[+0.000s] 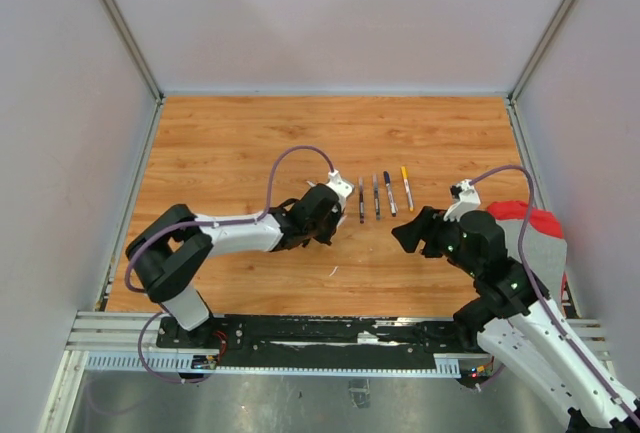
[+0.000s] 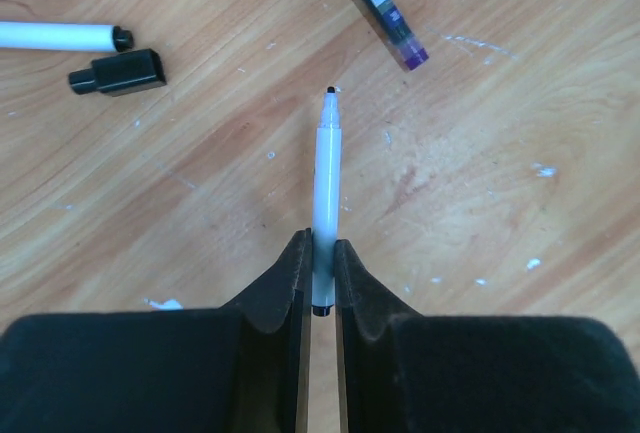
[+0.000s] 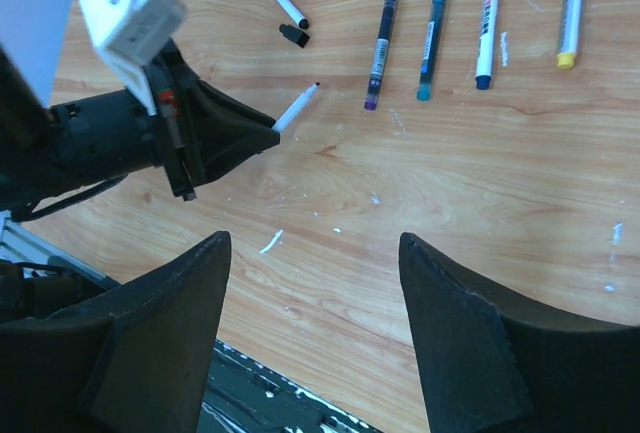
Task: Insert the pens into the pen caps
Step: Pick up the pen from the center of the board.
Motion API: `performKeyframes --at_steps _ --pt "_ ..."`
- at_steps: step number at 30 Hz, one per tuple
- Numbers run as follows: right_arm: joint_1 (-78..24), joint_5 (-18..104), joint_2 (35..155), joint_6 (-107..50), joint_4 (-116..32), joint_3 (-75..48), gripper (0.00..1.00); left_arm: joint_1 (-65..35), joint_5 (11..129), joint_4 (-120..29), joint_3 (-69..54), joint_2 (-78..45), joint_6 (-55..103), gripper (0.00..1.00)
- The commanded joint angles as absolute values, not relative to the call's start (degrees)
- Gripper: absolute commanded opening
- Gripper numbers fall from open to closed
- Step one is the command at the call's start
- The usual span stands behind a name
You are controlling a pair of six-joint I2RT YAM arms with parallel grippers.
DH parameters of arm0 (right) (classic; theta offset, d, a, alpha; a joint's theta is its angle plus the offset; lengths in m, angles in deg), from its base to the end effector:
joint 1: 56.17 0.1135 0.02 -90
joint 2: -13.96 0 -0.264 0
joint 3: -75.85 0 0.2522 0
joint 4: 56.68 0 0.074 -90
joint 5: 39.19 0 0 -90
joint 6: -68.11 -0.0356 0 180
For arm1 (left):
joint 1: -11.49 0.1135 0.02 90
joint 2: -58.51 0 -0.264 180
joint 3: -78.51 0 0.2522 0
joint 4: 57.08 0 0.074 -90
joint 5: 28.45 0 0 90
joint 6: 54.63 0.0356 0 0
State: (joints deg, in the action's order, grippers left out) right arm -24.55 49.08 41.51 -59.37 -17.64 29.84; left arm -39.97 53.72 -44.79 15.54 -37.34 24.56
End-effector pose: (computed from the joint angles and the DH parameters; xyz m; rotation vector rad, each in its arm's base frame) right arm 0.1082 0.0679 0.2769 0.0822 2.0199 0.8193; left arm 0.2130 -0.2596 0.1617 0.7635 2.2547 -0.3681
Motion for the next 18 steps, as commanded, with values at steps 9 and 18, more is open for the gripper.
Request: performKeyframes --at_steps 9,18 --pt "-25.12 42.86 47.48 -68.08 -35.5 33.71 0.69 -39.92 56.32 -46.98 24.14 -17.14 15.65 0.01" --pt "-21.16 38.87 60.72 -73.12 -45.89 30.87 0.65 -39.92 60.92 -47.5 28.99 -8.08 8.58 0.01"
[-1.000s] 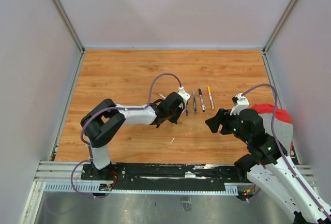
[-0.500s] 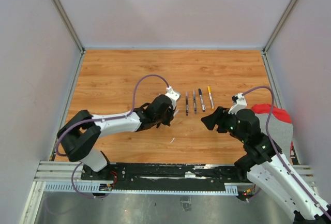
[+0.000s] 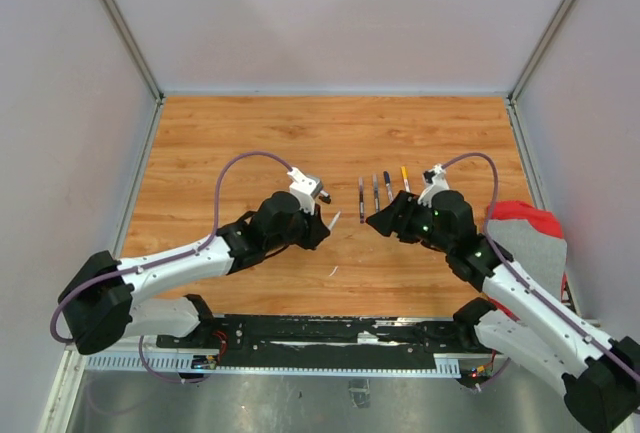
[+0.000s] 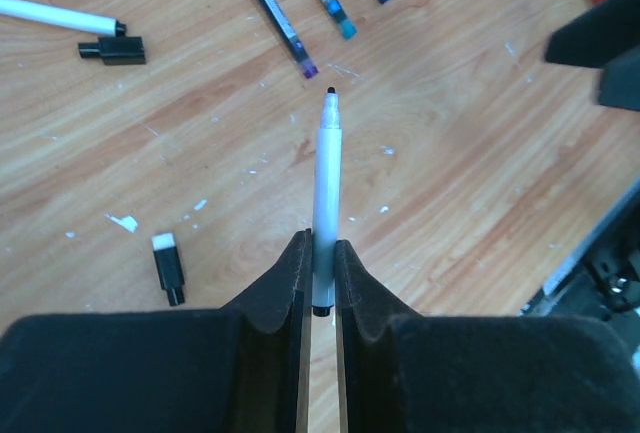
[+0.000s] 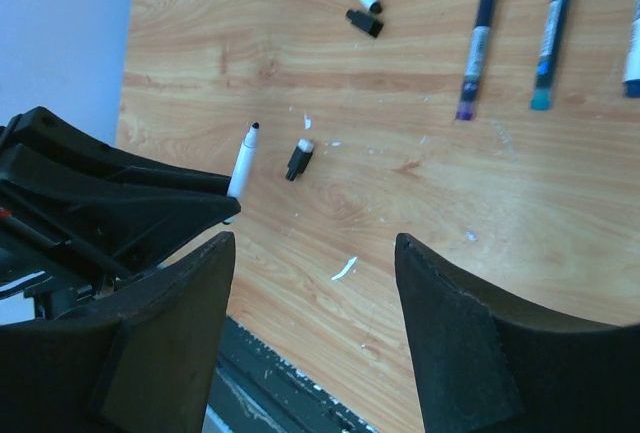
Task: Insert the pens into the pen caps
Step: Pick up the pen from the center of the board.
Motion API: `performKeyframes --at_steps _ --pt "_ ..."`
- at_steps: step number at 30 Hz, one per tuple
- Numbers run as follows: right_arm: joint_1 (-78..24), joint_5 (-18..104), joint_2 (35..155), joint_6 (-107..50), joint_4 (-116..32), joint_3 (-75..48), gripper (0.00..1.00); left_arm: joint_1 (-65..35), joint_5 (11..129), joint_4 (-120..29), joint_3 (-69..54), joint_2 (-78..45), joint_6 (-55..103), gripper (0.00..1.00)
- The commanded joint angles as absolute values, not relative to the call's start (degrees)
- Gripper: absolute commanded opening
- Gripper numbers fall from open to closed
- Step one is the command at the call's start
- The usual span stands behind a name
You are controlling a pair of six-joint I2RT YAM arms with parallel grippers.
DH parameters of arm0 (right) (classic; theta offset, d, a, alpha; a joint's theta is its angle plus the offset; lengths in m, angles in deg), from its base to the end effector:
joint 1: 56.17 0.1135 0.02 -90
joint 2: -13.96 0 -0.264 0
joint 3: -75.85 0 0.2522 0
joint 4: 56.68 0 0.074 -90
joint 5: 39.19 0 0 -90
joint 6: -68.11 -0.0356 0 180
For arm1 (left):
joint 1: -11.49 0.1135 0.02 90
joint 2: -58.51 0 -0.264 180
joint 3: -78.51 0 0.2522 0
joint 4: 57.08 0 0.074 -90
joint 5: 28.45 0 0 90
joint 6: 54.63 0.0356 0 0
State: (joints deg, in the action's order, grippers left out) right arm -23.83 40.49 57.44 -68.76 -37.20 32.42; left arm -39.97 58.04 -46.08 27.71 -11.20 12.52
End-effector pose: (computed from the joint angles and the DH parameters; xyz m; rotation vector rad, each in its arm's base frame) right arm 0.1515 0.1035 0.2585 0.1303 2.0620 1.0719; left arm 0.1649 -0.2036 0.2248 0.4998 2.1159 -0.7063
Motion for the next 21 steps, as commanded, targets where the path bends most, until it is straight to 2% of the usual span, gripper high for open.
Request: performKeyframes --at_steps 1,8,17,21 --pt "-19.95 40.0 61.92 -74.16 -48.03 31.4 0.65 -39.92 61.21 -47.23 29.09 -7.51 8.23 0.0" --pt "-14.98 46.86 66.42 -83.01 -59.93 34.87 0.57 -39.92 61.28 -45.77 29.53 -5.75 7.86 0.01" --pt "-13.25 45.78 73.39 -87.2 -62.89 33.61 0.54 -39.92 61.59 -45.85 29.74 -5.37 7.94 0.0" --pt "-12.42 44.35 76.96 -88.56 -65.97 33.65 0.49 -39.92 61.69 -46.0 29.85 -5.36 8.1 0.0"
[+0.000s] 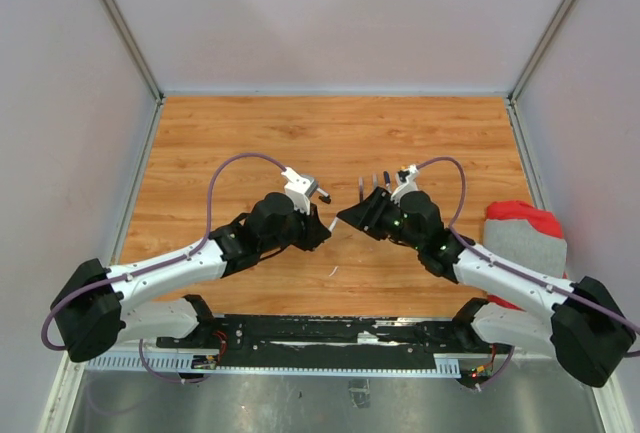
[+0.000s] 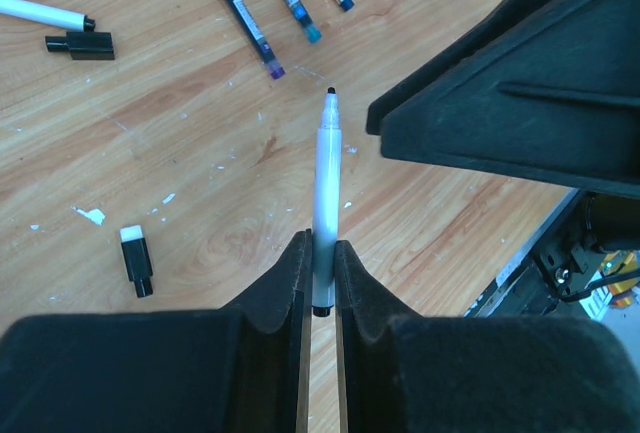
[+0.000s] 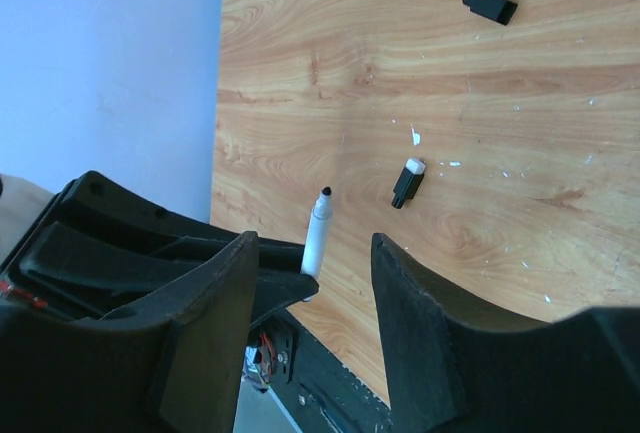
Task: Insert the pens into the pen caps
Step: Pick up the pen from the center of the board.
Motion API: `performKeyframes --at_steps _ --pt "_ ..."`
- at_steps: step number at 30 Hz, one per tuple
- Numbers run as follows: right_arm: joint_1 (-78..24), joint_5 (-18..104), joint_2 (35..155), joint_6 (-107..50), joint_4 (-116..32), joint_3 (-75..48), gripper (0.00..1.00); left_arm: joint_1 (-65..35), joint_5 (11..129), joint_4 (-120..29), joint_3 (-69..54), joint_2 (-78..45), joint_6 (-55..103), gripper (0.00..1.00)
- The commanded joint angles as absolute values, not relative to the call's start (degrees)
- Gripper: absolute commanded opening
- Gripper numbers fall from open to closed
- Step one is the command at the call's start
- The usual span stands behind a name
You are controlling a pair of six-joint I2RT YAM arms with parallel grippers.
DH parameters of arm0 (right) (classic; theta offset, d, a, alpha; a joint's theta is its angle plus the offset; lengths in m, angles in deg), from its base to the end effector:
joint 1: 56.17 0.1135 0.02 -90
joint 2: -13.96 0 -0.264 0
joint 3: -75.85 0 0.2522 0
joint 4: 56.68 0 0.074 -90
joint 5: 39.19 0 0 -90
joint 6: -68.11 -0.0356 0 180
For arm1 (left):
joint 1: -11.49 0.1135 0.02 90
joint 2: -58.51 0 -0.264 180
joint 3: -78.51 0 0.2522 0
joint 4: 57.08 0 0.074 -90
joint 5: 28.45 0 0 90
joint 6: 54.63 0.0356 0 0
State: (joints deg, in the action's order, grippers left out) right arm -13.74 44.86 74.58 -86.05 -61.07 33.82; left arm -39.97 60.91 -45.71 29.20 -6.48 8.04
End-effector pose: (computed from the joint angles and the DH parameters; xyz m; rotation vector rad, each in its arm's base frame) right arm 0.1714 0.1617 0.2363 0.3060 2.0360 1.3479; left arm 0.1553 -0.1944 0.2347 0.4424 2.1050 -0.8265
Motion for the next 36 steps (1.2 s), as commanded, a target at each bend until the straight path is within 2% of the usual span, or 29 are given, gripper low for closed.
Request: performKeyframes --at_steps 1,11,19,22,25,27,31,36 --pt "-12.19 44.06 77.73 -88.87 -66.44 33.54 0.48 -39.92 61.76 -45.97 29.85 -5.38 8.2 0.01" --pt "-10.05 41.87 83.66 -90.97 -71.17 32.58 0.32 -39.92 61.16 -45.39 29.2 -5.43 9.04 0.0" --pt "-9.94 42.31 83.46 -90.87 -71.52 32.86 0.1 -39.92 61.2 -45.25 29.03 -5.76 9.33 0.01" --pt "-9.99 42.39 83.16 -90.8 -71.74 33.06 0.03 -39.92 61.43 -45.18 29.04 -6.02 9.43 0.15" --pt "-9.96 42.01 82.79 -90.27 -71.89 32.93 0.0 -39.9 61.4 -45.16 29.31 -6.22 9.42 0.3" --pt "-9.95 41.63 82.45 -89.71 -71.92 32.73 0.01 -39.92 61.35 -45.15 29.42 -6.42 9.37 0.34" --pt "-9.94 40.93 82.33 -89.18 -72.25 32.31 0.01 -39.92 61.55 -44.92 29.16 -6.89 9.14 0.35" --pt "-9.9 39.57 83.6 -88.19 -72.39 31.52 0.0 -39.92 61.25 -44.47 28.14 -6.8 9.65 0.29"
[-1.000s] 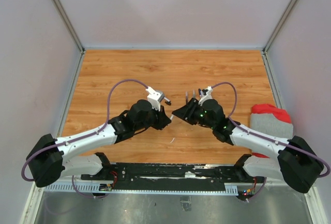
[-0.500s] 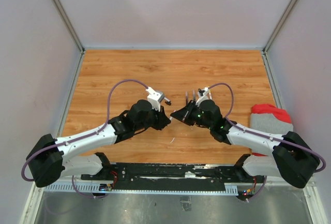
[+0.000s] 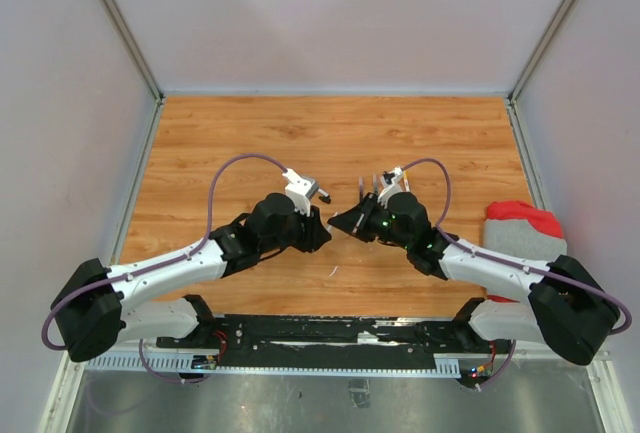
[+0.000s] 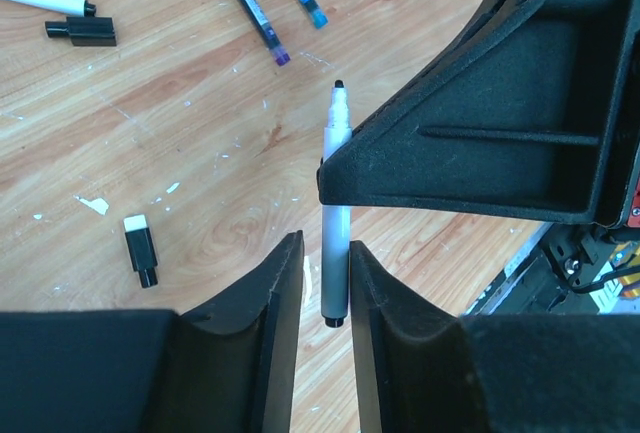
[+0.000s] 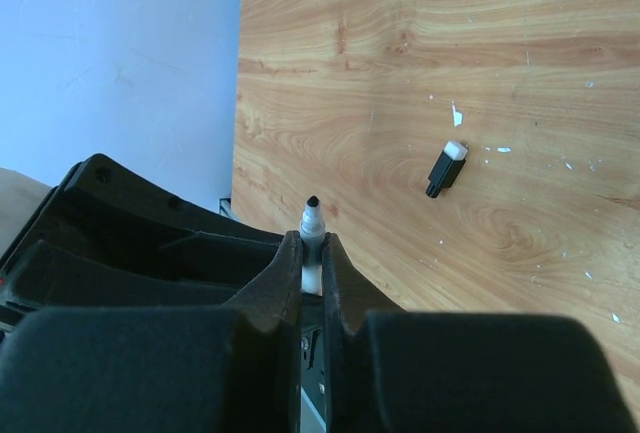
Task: Insert the pens into the pen caps
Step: Pick up the pen from the center of the board, then adjust the pen cap at the center of the board.
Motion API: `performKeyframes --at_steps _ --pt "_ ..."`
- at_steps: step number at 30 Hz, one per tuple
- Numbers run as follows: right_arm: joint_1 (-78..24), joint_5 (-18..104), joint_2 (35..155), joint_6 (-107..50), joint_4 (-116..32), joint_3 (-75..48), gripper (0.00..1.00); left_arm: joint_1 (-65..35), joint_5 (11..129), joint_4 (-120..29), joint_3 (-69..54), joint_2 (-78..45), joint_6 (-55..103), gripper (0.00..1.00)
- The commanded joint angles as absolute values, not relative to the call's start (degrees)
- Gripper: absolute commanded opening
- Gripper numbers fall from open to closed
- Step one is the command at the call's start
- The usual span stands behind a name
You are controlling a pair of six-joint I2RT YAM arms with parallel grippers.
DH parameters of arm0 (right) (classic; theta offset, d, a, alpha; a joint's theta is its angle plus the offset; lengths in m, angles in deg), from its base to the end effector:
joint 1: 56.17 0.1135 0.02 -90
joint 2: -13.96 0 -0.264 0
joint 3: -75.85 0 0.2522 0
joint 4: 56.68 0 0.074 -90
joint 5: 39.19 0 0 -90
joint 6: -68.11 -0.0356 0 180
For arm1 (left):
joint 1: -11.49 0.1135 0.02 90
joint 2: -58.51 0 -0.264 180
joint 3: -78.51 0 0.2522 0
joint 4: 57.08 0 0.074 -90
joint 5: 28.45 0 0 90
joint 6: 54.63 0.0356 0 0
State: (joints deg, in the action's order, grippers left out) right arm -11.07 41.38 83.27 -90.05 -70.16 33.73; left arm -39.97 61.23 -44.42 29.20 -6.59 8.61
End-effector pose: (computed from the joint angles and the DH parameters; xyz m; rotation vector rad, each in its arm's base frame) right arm 0.1773 0.1862 0.2194 0.2860 2.0815 1.4703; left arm 0.1546 -0.1938 0.2321 0.4617 2.1254 -0.8124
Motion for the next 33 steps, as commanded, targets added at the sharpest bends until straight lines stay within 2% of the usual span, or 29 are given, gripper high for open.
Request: performKeyframes --at_steps 1,8,11,20,26,33 --pt "-9.84 39.29 83.85 -88.02 -72.55 31.41 0.0 -39.92 61.24 -44.38 27.91 -6.87 9.72 0.27" --pt "-9.41 39.4 83.75 -87.16 -73.07 31.31 0.01 -39.92 61.39 -43.94 27.22 -7.93 10.06 0.07" --pt "-9.39 40.32 82.25 -85.47 -71.79 31.17 0.07 -39.92 60.52 -42.8 26.96 -7.78 10.02 0.01" --pt "-9.41 49.24 73.91 -74.9 -58.26 30.06 0.42 -36.83 58.89 -37.27 25.29 -3.72 12.06 0.0" --pt "-9.41 56.39 70.52 -71.88 -48.11 29.34 0.52 -35.27 53.27 -29.86 22.57 2.08 15.0 0.01" --pt "-9.34 62.6 73.94 -74.24 -35.59 23.62 0.59 -35.27 46.45 -21.93 18.44 10.09 18.02 0.01"
